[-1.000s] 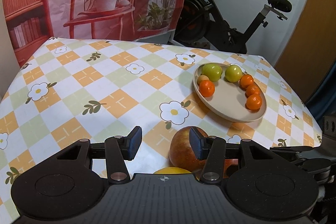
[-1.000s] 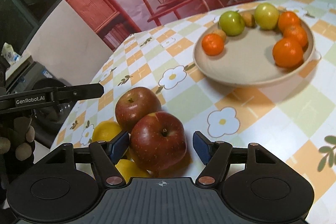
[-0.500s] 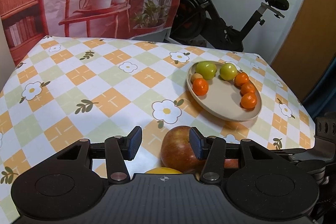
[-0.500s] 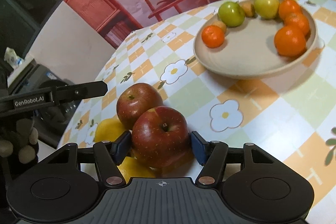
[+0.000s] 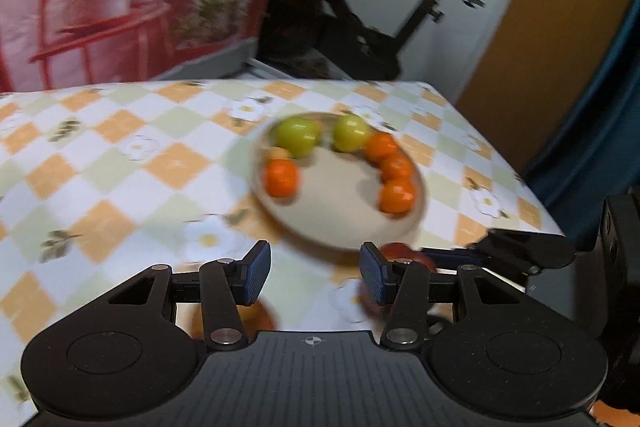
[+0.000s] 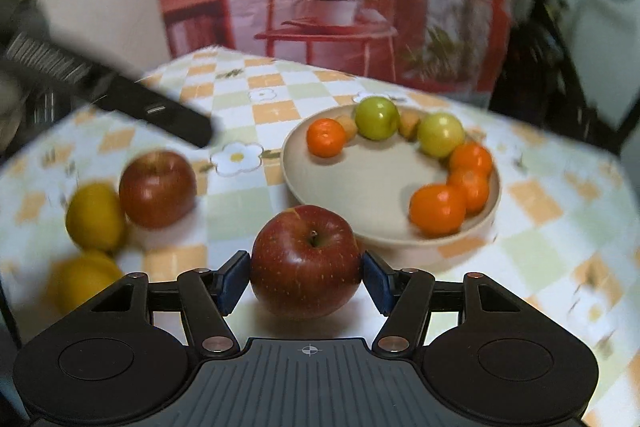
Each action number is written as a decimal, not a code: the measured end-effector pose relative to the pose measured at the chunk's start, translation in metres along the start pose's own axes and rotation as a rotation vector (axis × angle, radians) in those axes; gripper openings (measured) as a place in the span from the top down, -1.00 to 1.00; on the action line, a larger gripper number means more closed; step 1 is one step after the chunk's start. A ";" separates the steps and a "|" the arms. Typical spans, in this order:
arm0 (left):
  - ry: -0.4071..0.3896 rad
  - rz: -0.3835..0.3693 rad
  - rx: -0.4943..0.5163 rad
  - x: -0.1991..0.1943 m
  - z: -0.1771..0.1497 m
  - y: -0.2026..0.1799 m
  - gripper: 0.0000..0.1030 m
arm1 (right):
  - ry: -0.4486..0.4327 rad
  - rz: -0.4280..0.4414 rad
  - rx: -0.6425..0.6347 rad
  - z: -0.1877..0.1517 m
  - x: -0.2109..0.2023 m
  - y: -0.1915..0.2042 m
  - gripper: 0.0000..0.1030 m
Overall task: Organize fruits
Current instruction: 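Grasp a red apple with the left gripper while the right gripper grasps another red apple, then carry both red apples onto the beige plate and open both grippers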
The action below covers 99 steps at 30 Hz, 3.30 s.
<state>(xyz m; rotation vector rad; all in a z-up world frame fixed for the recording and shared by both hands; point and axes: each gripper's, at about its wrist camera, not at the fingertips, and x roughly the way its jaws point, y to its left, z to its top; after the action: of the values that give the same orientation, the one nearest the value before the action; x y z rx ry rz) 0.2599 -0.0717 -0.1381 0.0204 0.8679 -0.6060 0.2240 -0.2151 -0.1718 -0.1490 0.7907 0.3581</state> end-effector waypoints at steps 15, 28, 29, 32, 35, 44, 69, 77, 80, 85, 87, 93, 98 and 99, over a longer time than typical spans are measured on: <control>0.141 -0.154 -0.046 0.054 -0.008 -0.022 0.03 | -0.067 -0.034 -0.068 -0.014 -0.005 0.010 -0.11; 0.163 -0.178 -0.075 0.063 -0.005 -0.024 0.16 | -0.084 -0.022 -0.036 -0.015 -0.007 0.007 -0.11; 0.161 -0.176 -0.078 0.064 -0.006 -0.023 0.16 | -0.084 -0.022 -0.034 -0.015 -0.007 0.007 -0.11; 0.158 -0.186 -0.085 0.064 -0.006 -0.021 0.17 | -0.083 -0.017 -0.012 -0.016 -0.007 0.005 -0.12; 0.155 -0.185 -0.085 0.064 -0.006 -0.019 0.18 | -0.070 0.002 0.032 -0.019 -0.007 0.001 -0.13; 0.152 -0.202 -0.089 0.064 -0.007 -0.017 0.20 | -0.061 0.066 0.143 -0.024 -0.007 -0.014 -0.08; 0.031 -0.156 -0.036 0.071 0.065 -0.014 0.21 | -0.149 0.018 0.051 0.044 0.012 -0.052 -0.08; 0.055 -0.120 -0.027 0.104 0.084 -0.004 0.21 | -0.102 -0.001 0.045 0.059 0.053 -0.071 -0.08; 0.058 -0.111 -0.030 0.111 0.087 -0.001 0.21 | -0.089 -0.009 0.046 0.061 0.064 -0.075 -0.08; 0.065 -0.095 -0.028 0.120 0.089 0.003 0.23 | -0.071 -0.019 0.047 0.062 0.076 -0.077 -0.08; 0.067 -0.088 -0.026 0.123 0.089 0.004 0.24 | -0.063 -0.023 0.048 0.062 0.081 -0.078 -0.08; 0.053 -0.070 0.000 0.124 0.090 0.003 0.26 | -0.061 -0.040 0.048 0.065 0.088 -0.077 -0.08; 0.045 -0.055 0.023 0.124 0.090 0.000 0.26 | -0.057 -0.052 0.056 0.065 0.089 -0.076 -0.08; 0.045 -0.053 0.024 0.124 0.090 0.000 0.25 | -0.054 -0.053 0.064 0.065 0.088 -0.077 -0.08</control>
<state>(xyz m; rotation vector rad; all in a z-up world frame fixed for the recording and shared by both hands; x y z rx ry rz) 0.3842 -0.1558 -0.1681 0.0331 0.9065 -0.6677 0.3529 -0.2466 -0.1903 -0.0993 0.7424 0.2851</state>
